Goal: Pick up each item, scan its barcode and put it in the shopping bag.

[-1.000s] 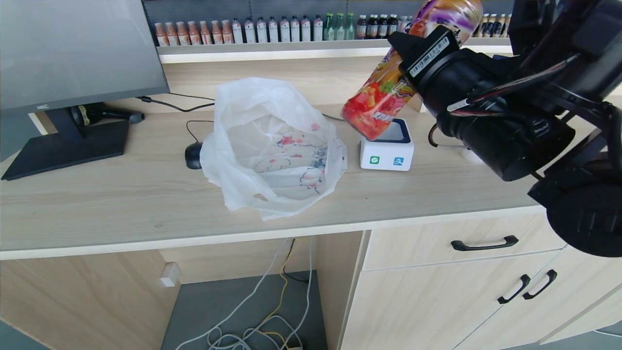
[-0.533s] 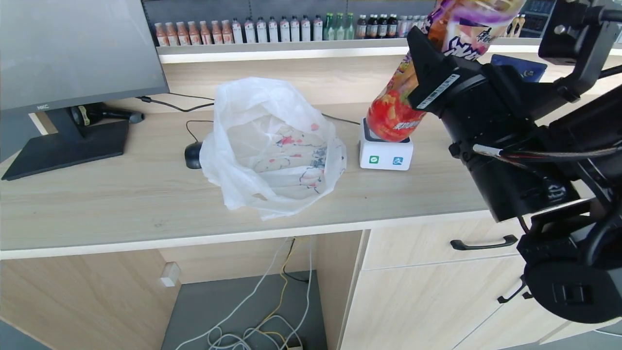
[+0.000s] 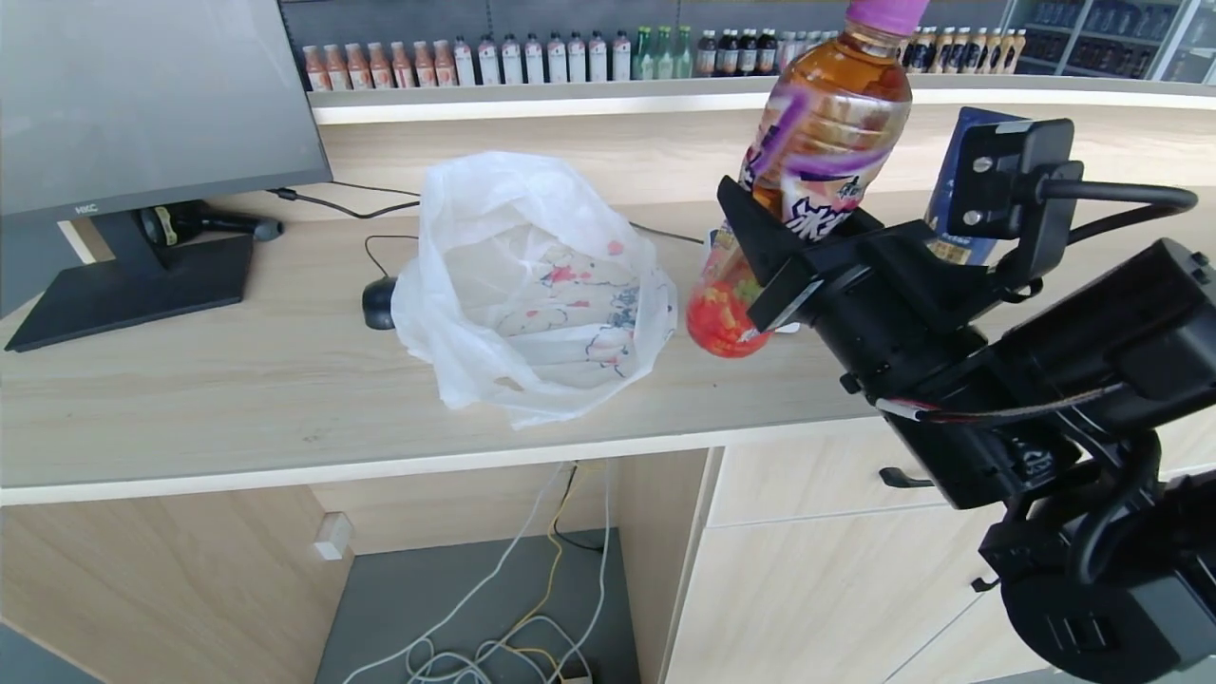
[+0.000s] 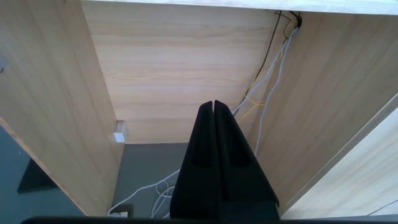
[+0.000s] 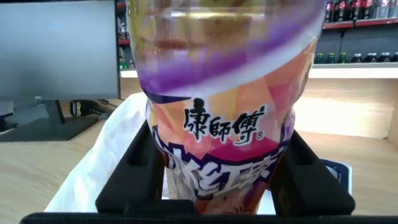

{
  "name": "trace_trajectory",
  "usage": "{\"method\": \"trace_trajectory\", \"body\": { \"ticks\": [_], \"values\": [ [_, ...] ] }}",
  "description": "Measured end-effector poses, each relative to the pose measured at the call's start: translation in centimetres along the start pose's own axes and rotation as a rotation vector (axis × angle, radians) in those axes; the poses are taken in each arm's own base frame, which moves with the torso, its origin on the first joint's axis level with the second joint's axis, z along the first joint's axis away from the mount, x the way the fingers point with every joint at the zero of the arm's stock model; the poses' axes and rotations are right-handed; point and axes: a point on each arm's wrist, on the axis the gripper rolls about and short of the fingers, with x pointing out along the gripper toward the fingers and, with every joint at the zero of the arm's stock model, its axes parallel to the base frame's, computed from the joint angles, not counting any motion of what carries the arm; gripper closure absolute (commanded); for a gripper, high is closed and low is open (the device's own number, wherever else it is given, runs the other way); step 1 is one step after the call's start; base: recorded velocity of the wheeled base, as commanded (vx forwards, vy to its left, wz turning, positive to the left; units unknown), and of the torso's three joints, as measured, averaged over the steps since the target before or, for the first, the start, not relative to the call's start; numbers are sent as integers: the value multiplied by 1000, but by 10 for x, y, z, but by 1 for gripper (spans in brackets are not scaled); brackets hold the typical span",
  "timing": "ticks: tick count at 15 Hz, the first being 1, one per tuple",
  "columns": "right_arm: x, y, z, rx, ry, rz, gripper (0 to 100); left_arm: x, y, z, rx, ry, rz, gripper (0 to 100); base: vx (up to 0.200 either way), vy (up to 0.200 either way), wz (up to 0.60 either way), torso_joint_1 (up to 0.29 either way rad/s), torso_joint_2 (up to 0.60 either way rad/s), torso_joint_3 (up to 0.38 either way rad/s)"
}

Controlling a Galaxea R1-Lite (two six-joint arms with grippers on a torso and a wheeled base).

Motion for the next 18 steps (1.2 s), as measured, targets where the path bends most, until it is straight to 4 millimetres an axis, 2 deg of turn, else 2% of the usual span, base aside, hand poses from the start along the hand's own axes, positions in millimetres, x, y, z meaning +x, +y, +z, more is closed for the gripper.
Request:
{"method": "trace_trajectory", "body": {
  "ticks": [3,16,18],
  "values": [
    [2,-4,0,-5,-5,-12,100,0,0,0,-2,0,0,100,0,0,0,0,0,0],
    [1,-5,3,4,-7,-16,100,0,0,0,1,0,0,100,0,200,0,1,2,8],
    [1,-5,3,5,-10,-16,100,0,0,0,4,0,-2,100,0,0,0,0,0,0]
  ]
}}
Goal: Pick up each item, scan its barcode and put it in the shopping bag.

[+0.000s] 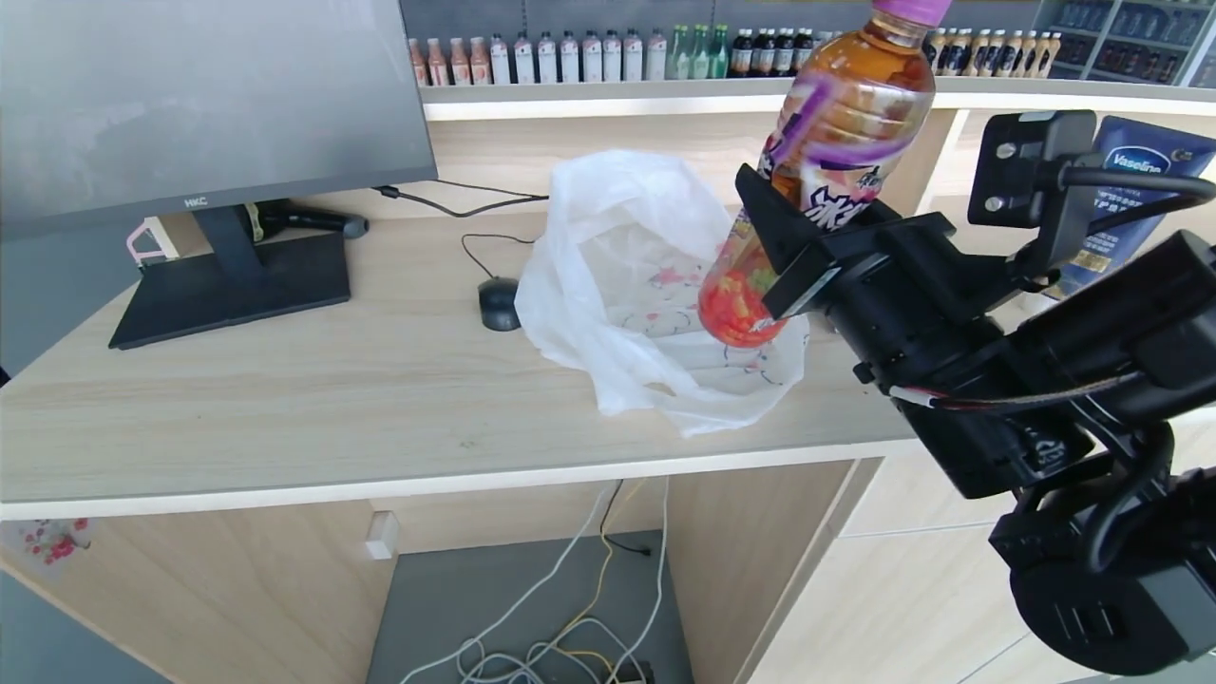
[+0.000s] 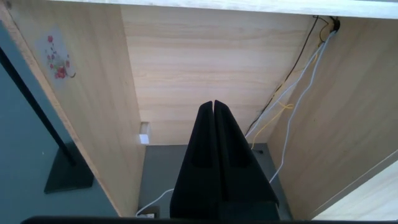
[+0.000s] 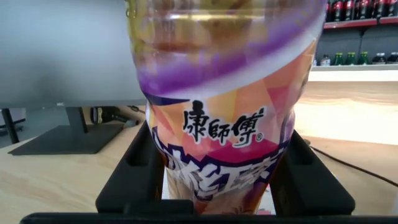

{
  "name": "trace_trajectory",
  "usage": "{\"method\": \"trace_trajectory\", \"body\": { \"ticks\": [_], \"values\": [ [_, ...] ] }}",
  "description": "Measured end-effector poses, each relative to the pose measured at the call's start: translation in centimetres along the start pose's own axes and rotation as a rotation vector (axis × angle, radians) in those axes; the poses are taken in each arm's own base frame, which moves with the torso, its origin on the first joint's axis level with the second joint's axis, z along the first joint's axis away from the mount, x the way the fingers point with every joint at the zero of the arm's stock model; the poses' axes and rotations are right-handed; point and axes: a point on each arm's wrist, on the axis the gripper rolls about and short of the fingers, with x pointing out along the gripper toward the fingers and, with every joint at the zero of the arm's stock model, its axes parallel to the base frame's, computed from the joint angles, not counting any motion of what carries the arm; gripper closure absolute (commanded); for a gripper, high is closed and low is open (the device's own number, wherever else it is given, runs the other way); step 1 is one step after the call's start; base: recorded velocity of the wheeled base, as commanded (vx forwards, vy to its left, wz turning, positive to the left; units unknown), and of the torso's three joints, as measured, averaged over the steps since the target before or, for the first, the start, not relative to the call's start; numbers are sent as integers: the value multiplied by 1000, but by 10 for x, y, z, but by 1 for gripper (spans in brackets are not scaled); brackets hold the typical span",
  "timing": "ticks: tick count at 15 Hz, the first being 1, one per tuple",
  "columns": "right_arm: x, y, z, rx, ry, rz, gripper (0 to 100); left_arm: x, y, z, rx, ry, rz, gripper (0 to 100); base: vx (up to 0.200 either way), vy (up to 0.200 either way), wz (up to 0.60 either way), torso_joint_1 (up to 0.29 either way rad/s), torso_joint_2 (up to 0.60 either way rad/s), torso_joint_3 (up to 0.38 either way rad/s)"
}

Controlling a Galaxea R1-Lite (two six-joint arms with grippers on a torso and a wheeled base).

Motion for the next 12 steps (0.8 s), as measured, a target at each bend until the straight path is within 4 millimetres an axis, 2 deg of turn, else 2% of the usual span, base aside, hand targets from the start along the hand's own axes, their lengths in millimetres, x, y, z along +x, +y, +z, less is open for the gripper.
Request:
{"method": "trace_trajectory", "body": {
  "ticks": [8,12],
  "values": [
    [1,1,-5,-21,26,6,100,0,0,0,-2,0,2,100,0,0,0,0,0,0],
    [10,-1,-8,-33,88,10,100,0,0,0,-2,0,1,100,0,0,0,0,0,0]
  ]
}}
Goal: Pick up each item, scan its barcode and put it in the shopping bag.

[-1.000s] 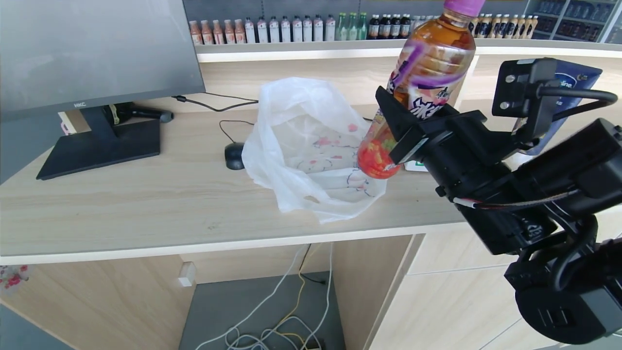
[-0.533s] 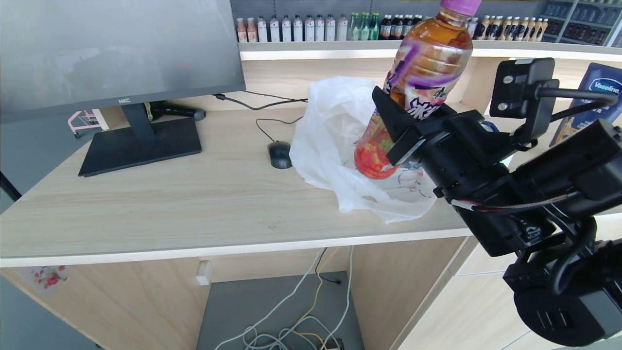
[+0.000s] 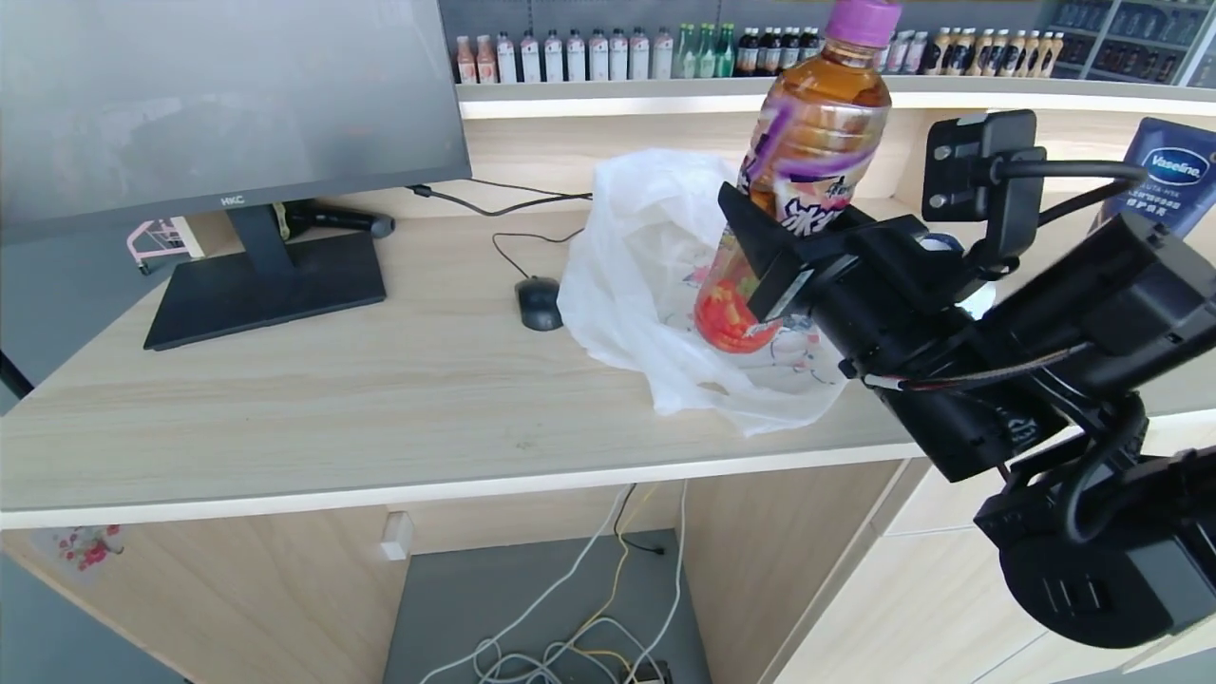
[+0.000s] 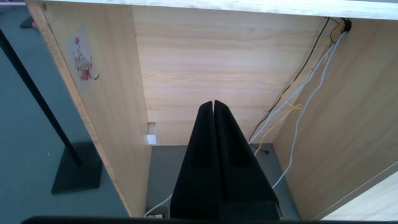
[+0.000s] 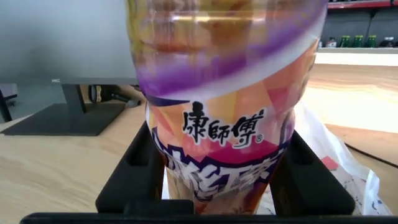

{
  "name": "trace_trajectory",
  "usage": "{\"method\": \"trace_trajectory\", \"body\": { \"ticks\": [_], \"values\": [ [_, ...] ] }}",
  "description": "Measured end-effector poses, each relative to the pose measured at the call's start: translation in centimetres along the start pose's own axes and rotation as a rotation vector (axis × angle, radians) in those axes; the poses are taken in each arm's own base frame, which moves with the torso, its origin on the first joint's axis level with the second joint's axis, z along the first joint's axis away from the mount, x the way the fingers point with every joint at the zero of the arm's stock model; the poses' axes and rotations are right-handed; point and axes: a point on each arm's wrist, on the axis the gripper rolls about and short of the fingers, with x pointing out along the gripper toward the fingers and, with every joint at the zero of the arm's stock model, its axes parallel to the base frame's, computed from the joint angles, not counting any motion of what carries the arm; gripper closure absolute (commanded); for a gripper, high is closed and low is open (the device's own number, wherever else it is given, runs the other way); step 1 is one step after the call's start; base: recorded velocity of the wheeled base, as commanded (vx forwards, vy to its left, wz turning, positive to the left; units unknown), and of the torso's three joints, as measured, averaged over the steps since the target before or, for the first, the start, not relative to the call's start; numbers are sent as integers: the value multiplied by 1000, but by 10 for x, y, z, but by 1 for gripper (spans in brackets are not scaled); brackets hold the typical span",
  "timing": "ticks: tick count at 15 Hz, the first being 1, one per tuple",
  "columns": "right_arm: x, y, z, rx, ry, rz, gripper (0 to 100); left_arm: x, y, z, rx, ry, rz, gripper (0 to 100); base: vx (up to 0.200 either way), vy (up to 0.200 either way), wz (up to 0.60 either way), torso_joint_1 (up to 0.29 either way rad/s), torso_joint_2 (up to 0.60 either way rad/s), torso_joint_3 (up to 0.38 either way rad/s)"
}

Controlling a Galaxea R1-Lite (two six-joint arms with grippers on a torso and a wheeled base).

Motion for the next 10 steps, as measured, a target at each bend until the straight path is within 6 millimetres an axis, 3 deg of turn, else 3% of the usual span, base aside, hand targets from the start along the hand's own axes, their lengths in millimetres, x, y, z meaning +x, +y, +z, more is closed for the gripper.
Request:
{"method": "trace_trajectory", "body": {
  "ticks": [5,10],
  "values": [
    [47,-21,7,-21,93,-13,100,0,0,0,0,0,0,100,0,0,0,0,0,0],
    [84,-41,-4,-40,90,-18,100,0,0,0,0,0,0,100,0,0,0,0,0,0]
  ]
}}
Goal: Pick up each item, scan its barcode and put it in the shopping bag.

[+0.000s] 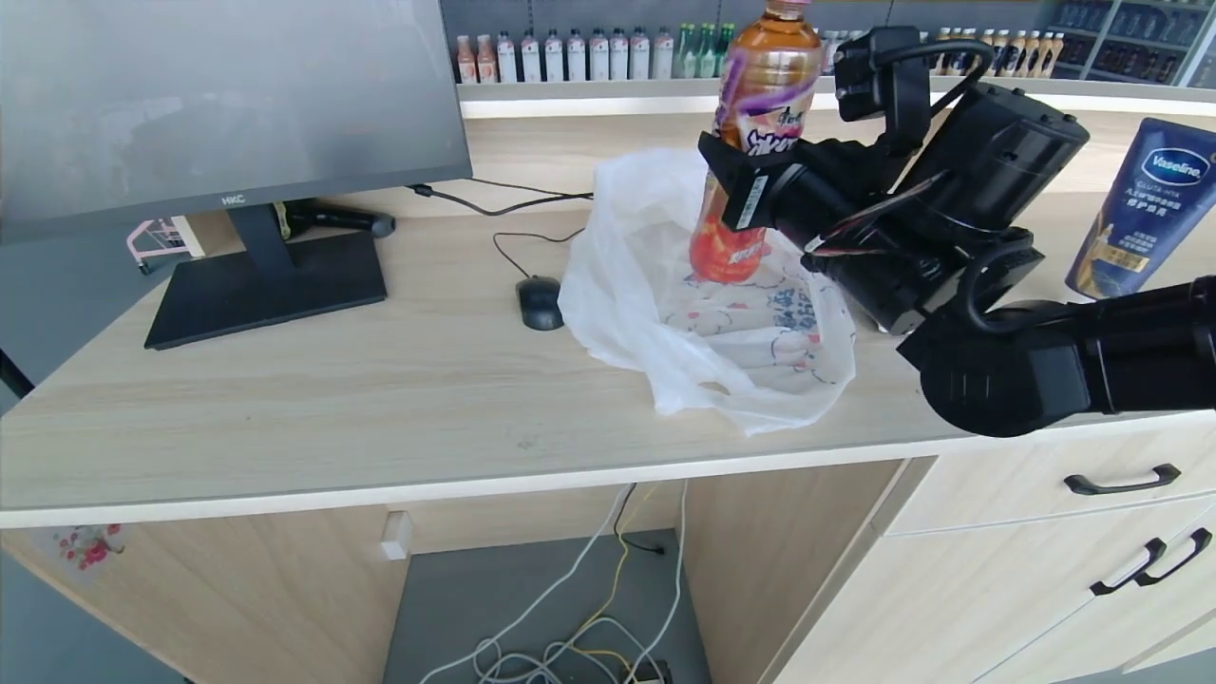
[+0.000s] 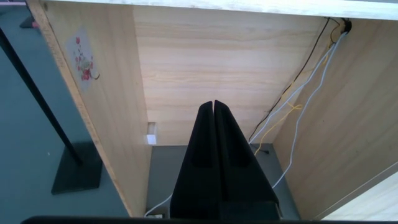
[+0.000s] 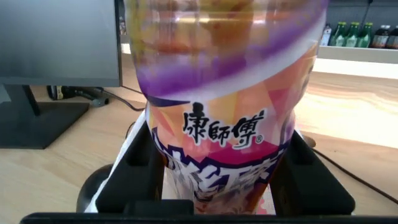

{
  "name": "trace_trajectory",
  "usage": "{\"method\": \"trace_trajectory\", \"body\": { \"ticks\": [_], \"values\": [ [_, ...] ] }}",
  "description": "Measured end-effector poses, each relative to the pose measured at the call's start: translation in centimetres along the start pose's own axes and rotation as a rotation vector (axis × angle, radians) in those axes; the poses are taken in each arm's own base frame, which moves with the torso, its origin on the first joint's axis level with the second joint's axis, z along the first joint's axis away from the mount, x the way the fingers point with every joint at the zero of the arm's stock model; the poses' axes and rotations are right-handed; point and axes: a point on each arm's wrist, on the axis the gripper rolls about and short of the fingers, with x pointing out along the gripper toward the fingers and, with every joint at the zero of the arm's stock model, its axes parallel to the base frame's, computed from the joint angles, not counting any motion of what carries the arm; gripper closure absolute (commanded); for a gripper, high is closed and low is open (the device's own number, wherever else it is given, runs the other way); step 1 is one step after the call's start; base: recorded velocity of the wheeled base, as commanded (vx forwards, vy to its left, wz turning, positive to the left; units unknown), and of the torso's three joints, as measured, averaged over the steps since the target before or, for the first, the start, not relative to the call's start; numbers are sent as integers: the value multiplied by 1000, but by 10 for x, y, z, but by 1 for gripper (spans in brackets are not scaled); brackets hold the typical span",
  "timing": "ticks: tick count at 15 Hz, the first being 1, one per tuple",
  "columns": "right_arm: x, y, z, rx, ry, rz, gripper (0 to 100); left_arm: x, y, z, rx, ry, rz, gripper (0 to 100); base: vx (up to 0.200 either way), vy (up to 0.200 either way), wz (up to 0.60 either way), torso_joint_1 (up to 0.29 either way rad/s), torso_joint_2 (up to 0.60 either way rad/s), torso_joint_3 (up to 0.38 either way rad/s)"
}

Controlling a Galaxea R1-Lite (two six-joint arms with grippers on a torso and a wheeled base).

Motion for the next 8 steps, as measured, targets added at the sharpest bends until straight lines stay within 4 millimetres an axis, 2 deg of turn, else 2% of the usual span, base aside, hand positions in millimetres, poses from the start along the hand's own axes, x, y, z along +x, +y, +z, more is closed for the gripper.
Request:
{"method": "trace_trajectory", "body": {
  "ticks": [4,8],
  "values": [
    [19,-7,-21,-11,49,17,100,0,0,0,0,0,0,100,0,0,0,0,0,0],
    [34,-6,-31,27,68,30,100,0,0,0,0,0,0,100,0,0,0,0,0,0]
  ]
}}
